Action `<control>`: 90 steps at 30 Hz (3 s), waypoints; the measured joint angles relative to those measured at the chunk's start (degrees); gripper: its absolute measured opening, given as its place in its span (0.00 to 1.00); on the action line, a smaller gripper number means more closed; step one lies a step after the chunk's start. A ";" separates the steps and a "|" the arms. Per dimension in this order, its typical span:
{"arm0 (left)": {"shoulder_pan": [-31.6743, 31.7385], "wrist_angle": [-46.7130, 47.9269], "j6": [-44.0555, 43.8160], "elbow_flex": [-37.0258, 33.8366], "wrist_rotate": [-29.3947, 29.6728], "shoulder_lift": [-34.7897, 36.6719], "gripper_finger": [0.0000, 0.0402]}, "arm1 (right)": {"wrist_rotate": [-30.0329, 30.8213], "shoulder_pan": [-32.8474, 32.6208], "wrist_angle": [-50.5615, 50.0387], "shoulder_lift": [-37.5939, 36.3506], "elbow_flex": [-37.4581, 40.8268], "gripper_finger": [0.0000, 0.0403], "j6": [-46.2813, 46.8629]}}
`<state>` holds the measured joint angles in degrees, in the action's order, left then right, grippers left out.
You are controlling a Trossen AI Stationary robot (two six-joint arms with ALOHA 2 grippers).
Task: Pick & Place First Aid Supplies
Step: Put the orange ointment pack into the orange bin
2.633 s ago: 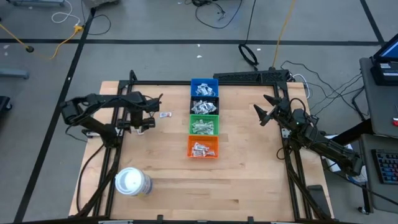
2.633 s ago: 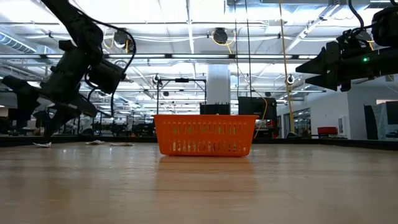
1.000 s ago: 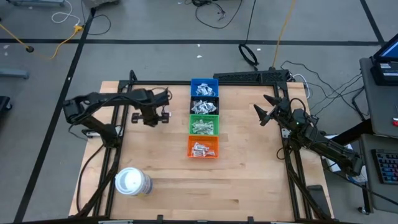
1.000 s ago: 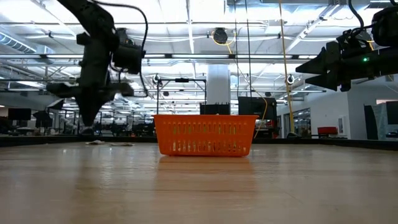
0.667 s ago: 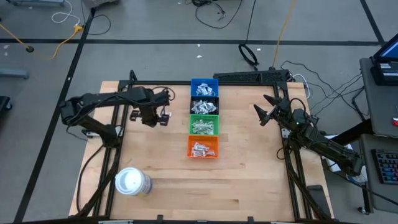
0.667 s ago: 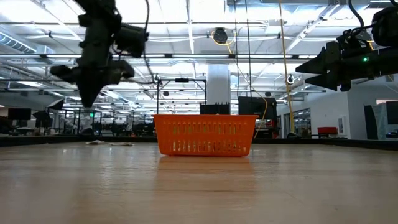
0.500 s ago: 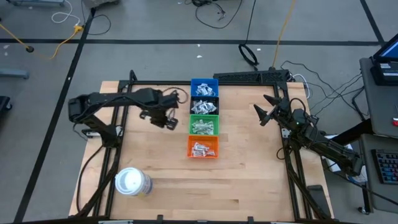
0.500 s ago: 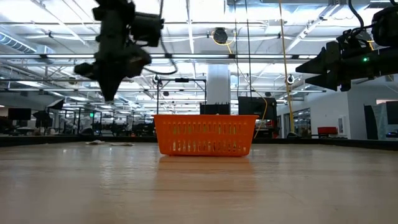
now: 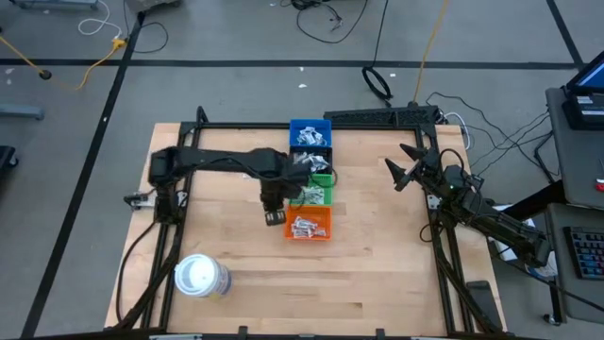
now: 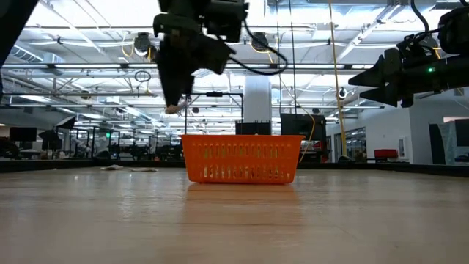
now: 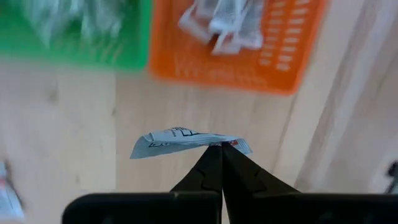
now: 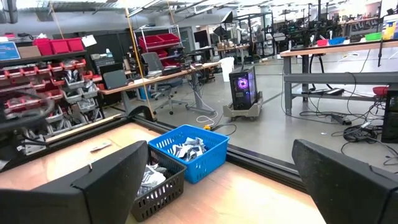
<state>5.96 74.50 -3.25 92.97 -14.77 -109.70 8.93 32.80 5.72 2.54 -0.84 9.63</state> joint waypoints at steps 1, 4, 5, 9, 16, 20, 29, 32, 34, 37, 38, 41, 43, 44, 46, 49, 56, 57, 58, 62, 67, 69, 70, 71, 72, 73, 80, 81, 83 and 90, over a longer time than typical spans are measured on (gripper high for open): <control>-0.48 0.04 2.33 1.55 0.36 -1.15 0.00 | 0.00 -0.02 0.00 0.00 0.02 0.98 -0.01; -1.83 0.29 8.42 7.28 2.71 -4.88 0.00 | 0.00 -0.01 0.00 -0.02 0.00 0.98 -0.02; -2.15 0.41 10.10 9.12 3.57 -6.12 0.00 | 0.00 -0.02 0.00 0.00 0.00 0.98 0.00; -2.85 0.60 14.13 16.40 4.75 -10.33 0.00 | 0.00 -0.01 0.00 -0.01 0.01 0.98 -0.01; -3.25 1.18 14.86 22.03 4.89 -15.11 0.00 | 0.00 -0.02 -0.01 0.00 0.02 0.98 0.00; -4.90 0.84 13.90 21.99 6.12 -17.75 0.00 | 0.00 -0.02 0.00 -0.02 0.02 0.98 0.00; -7.74 -1.84 9.89 21.96 6.72 -21.60 0.00 | 0.00 -0.01 0.00 -0.02 0.00 0.98 -0.01; -7.59 -1.97 7.44 21.95 6.87 -21.36 0.03 | 0.00 -0.02 0.00 0.00 0.00 0.98 -0.02; -7.57 -1.97 8.46 21.97 6.94 -21.30 0.07 | 0.00 -0.02 0.00 0.00 0.00 0.98 0.00; -7.59 -1.97 9.10 21.97 6.55 -21.39 0.17 | 0.00 -0.01 0.00 0.00 0.01 0.98 -0.02; -7.59 -1.97 9.09 21.97 5.87 -21.38 0.21 | 0.00 -0.01 0.00 -0.01 0.00 0.98 -0.02; -7.52 -1.75 8.01 21.94 4.04 -21.07 0.36 | 0.00 -0.01 0.00 0.00 0.01 0.98 -0.01; -7.16 -1.54 7.12 21.94 3.70 -20.52 0.45 | -0.02 0.00 0.00 0.00 0.00 0.98 -0.02; -6.91 -0.94 7.08 21.94 3.72 -19.83 0.50 | -0.02 -0.02 0.00 -0.01 0.00 0.98 -0.02; -6.31 -0.76 6.94 21.96 3.72 -18.73 0.58 | 0.00 -0.02 0.00 -0.01 0.02 0.98 -0.01; -5.09 -0.27 5.89 21.97 3.72 -17.40 0.68 | 0.00 -0.01 0.00 -0.02 0.00 0.98 0.00; -2.49 1.13 8.34 21.98 3.89 -15.70 0.85 | 0.00 -0.02 0.00 -0.02 0.00 0.98 -0.01; -2.11 1.26 8.99 21.98 3.88 -15.70 0.87 | -0.01 -0.02 0.01 -0.01 0.02 0.98 0.00; -1.60 1.72 9.63 21.85 3.86 -15.34 0.89 | 0.00 -0.01 0.00 -0.01 0.00 0.98 -0.01; 1.84 1.63 12.34 17.11 4.33 -11.71 0.94 | 0.00 0.00 0.00 -0.02 0.00 0.98 0.00; 6.98 -3.03 13.88 6.10 5.40 -6.00 0.96 | 0.00 -0.02 -0.04 0.02 0.00 0.98 0.00; 9.27 -4.77 15.56 2.42 5.65 -3.74 0.96 | 0.00 -0.02 -0.14 0.02 0.00 0.98 -0.02; 10.55 -5.58 16.61 0.47 5.91 -2.37 0.96 | 0.00 -0.01 -0.12 0.02 0.00 0.98 0.00; 11.88 -6.56 17.71 -1.40 5.94 -1.24 0.95 | 0.00 -0.01 0.00 0.02 0.01 0.98 0.00; 13.15 -7.58 18.83 -3.02 6.20 -0.45 0.95 | 0.00 -0.01 -0.03 0.02 0.02 0.98 0.00; 14.46 -8.52 19.90 -4.69 6.36 0.42 0.95 | 0.00 -0.01 -0.10 0.02 0.01 0.98 -0.01; 23.73 -11.39 28.11 -13.68 9.85 4.50 0.97 | 0.00 -0.01 -0.02 0.05 0.00 0.98 0.00; 24.76 -11.39 29.21 -14.39 10.59 4.59 0.98 | 0.00 -0.01 -0.02 0.05 0.00 0.98 -0.01; 26.87 -11.38 31.03 -15.64 11.27 4.61 0.98 | 0.00 -0.01 0.00 0.05 0.00 0.98 -0.01; 29.46 -11.99 35.48 -17.32 11.38 4.56 0.98 | 0.00 -0.01 0.00 0.05 0.02 0.98 0.00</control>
<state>35.43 62.51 32.23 75.65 -3.39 -105.14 8.93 32.79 5.72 2.59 -0.82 9.63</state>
